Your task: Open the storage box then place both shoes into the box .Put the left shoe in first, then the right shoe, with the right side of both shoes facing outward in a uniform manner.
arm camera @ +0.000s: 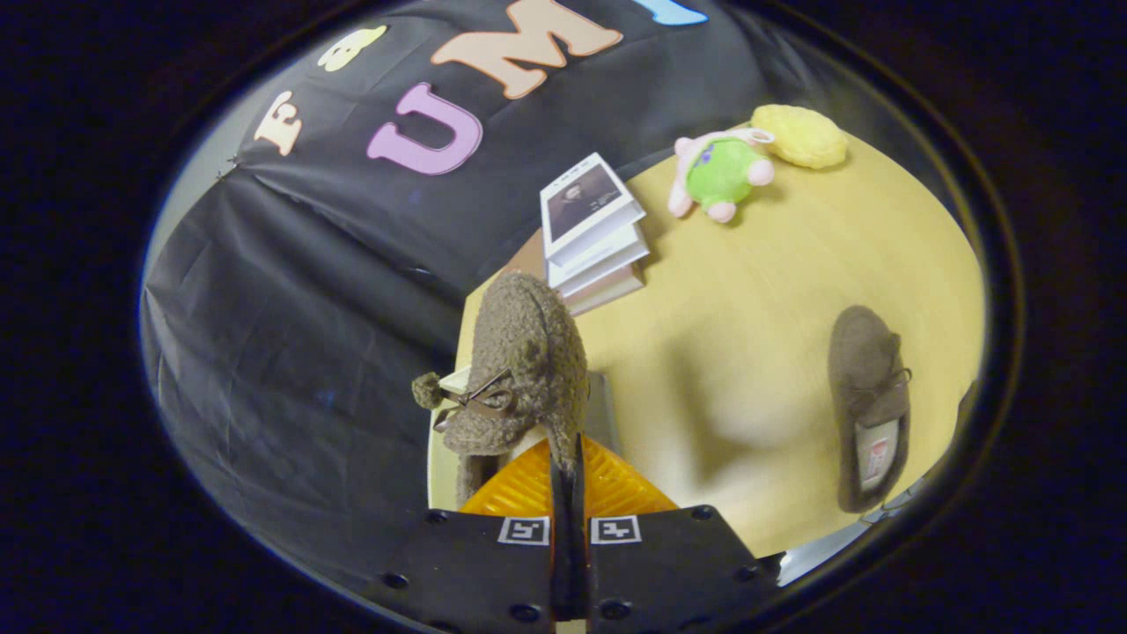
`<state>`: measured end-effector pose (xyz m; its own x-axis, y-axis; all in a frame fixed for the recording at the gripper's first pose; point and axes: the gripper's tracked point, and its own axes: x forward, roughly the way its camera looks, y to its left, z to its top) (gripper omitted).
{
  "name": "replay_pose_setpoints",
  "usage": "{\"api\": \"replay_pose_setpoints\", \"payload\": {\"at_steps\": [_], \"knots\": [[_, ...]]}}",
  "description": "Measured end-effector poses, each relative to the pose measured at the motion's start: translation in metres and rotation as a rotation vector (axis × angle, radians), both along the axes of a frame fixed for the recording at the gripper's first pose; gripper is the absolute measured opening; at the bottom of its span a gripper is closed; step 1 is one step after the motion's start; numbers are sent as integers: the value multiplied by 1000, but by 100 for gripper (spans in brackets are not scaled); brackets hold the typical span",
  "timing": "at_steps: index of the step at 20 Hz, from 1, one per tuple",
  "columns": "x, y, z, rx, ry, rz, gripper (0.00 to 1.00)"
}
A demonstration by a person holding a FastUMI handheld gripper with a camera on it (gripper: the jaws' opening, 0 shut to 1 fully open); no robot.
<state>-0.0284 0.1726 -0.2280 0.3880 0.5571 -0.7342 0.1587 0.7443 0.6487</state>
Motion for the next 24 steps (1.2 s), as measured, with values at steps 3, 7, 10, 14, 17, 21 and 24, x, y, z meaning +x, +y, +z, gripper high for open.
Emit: {"api": "replay_pose_setpoints", "payload": {"at_steps": [3, 7, 10, 14, 17, 21, 24], "knots": [[1, 34, 11, 18, -16, 36, 3], [-8, 81, 10, 29, -12, 104, 3], [-16, 112, 6, 19, -1, 148, 3], [-30, 141, -12, -20, 28, 195, 3], [-36, 156, -34, -68, 57, 225, 3], [-40, 170, -65, -135, 103, 249, 3], [-44, 175, -87, -205, 141, 257, 4]]}}
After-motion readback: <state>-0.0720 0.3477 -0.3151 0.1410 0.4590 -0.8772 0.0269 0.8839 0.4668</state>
